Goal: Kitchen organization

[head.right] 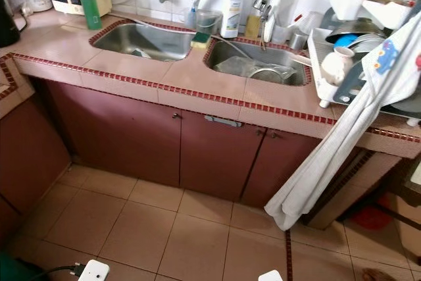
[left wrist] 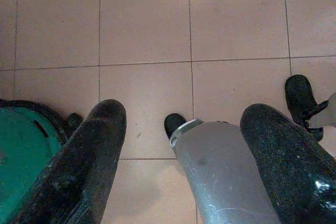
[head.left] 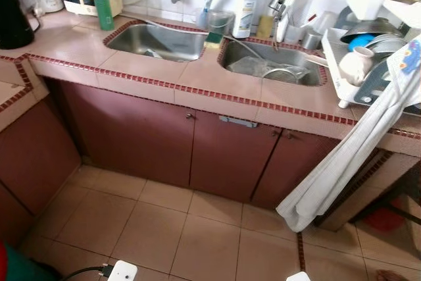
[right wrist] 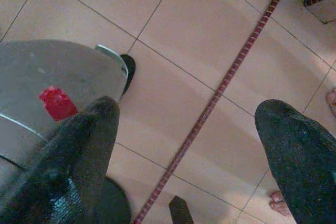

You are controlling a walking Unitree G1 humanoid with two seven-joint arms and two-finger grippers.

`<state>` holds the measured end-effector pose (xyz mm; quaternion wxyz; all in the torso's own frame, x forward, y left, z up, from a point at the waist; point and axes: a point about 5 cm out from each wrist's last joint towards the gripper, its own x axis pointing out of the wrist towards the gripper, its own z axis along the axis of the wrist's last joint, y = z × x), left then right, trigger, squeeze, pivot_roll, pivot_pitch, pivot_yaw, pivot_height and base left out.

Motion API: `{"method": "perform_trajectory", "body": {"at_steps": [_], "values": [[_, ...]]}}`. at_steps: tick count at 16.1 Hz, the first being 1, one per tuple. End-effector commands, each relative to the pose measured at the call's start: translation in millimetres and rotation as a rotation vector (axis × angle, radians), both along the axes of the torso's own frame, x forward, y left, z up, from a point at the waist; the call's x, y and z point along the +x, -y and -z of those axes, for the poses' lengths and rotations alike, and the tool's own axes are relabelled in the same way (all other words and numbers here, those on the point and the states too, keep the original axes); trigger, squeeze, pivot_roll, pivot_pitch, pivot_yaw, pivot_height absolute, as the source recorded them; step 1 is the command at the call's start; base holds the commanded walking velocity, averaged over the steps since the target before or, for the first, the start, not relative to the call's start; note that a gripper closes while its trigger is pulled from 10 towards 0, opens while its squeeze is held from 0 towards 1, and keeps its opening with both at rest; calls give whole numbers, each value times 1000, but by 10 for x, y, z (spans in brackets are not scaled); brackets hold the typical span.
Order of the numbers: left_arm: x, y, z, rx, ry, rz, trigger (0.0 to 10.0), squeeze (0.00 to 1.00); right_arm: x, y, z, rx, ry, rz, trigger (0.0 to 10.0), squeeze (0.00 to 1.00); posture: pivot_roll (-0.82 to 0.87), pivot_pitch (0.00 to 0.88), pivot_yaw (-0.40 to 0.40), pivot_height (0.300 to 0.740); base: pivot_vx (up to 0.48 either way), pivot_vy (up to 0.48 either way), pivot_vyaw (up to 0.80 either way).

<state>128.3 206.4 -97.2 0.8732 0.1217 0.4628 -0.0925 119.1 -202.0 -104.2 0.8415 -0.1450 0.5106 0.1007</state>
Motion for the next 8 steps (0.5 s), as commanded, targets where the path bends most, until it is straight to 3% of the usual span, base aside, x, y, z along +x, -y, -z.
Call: {"method": "perform_trajectory", "body": {"at_steps": [1, 4, 5, 8], "values": [[-31, 2, 15, 9, -20, 22, 10000, 0, -17, 6, 5, -5, -2, 12, 10000, 0, 1, 0, -71, 740, 0, 0, 0], [116, 6, -31, 22, 16, 30, 10000, 0, 109, 4, -37, 5, 39, 11, 10000, 0, 3, 0, -73, 740, 0, 0, 0], [236, 11, -75, 17, 47, 20, 10000, 0, 246, -5, -85, 14, 79, 6, 10000, 0, 5, 0, -74, 740, 0, 0, 0], [421, 38, -155, 24, 107, 66, 10000, 0, 485, -84, -171, 29, 137, -40, 10000, 0, 6, 0, -75, 740, 0, 0, 0]]}}
